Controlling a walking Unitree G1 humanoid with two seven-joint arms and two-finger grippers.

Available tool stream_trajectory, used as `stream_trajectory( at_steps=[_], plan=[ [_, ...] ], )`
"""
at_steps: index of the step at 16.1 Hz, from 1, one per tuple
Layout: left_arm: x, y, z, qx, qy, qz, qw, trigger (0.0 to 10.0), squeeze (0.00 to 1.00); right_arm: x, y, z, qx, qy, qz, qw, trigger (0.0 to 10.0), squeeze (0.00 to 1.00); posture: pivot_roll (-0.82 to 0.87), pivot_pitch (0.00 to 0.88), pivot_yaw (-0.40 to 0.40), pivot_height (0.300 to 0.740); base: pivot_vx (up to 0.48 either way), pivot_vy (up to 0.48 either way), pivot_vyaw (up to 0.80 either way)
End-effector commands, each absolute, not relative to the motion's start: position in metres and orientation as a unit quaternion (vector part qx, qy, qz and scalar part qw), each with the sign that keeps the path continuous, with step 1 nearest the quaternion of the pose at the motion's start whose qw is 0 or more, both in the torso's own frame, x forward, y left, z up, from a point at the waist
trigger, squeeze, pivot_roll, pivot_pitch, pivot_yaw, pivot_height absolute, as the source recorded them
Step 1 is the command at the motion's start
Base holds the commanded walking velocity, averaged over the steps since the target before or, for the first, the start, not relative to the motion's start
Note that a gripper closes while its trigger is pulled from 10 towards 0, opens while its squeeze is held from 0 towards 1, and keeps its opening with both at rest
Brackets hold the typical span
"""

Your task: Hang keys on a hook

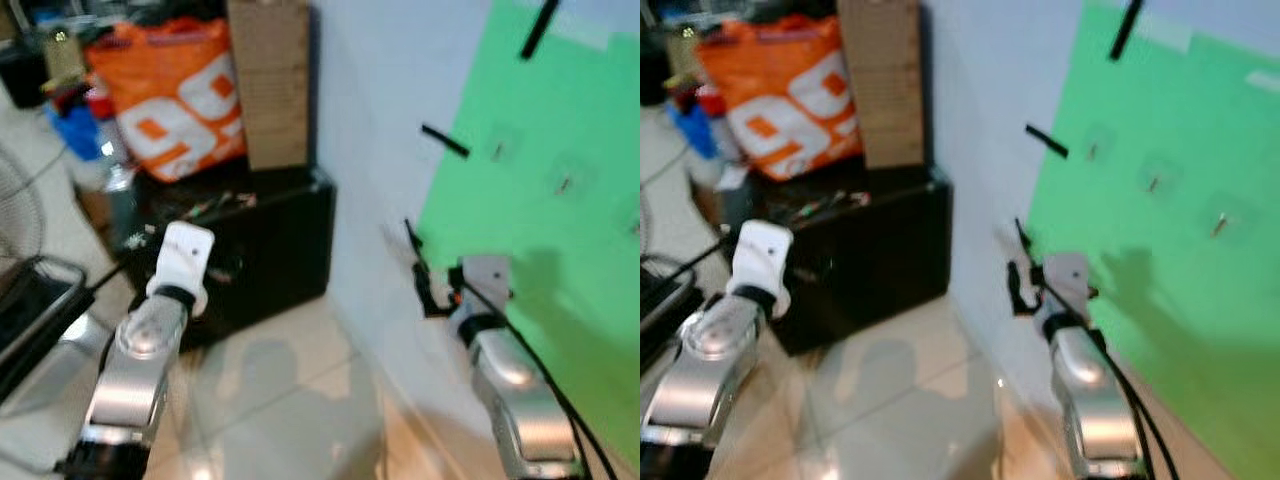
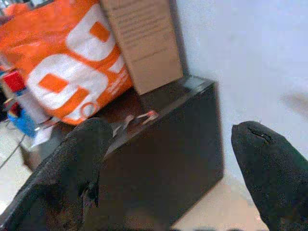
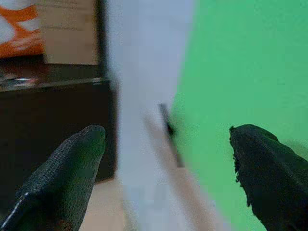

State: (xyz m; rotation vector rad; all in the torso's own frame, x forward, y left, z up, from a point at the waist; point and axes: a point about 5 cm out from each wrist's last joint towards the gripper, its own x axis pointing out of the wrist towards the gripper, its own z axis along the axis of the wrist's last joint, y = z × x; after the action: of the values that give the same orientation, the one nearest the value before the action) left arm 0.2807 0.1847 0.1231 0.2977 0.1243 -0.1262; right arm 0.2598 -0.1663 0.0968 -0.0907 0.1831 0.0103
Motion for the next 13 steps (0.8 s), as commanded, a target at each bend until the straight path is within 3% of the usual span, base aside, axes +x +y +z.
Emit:
stream_trajectory(
  at_steps=[1,8,11,13],
  plan=[
    [0.282,0.176,0.125,0.146,0.056,-0.079,0.985,10.0,0.00,0.261,-0.174,0.100,-0.054,0.086,-0.013,0.995,10.0,1.00,-0.04,0.000,0.016,0.740,0.315,0.000,0.00],
    [0.280,0.174,0.124,0.142,0.055,-0.076,0.985,10.0,0.00,0.266,-0.170,0.101,-0.054,0.080,-0.014,0.995,10.0,1.00,-0.03,0.000,-0.009,0.740,0.313,0.000,0.00],
    [0.280,0.173,0.125,0.140,0.053,-0.076,0.986,10.0,0.00,0.269,-0.172,0.103,-0.058,0.078,-0.025,0.995,10.0,1.00,-0.03,0.000,-0.016,0.740,0.312,0.000,0.69],
    [0.282,0.169,0.125,0.136,0.051,-0.078,0.986,10.0,0.00,0.271,-0.180,0.105,-0.070,0.080,-0.060,0.993,10.0,1.00,-0.04,0.000,-0.019,0.740,0.317,0.000,0.00]
  ],
)
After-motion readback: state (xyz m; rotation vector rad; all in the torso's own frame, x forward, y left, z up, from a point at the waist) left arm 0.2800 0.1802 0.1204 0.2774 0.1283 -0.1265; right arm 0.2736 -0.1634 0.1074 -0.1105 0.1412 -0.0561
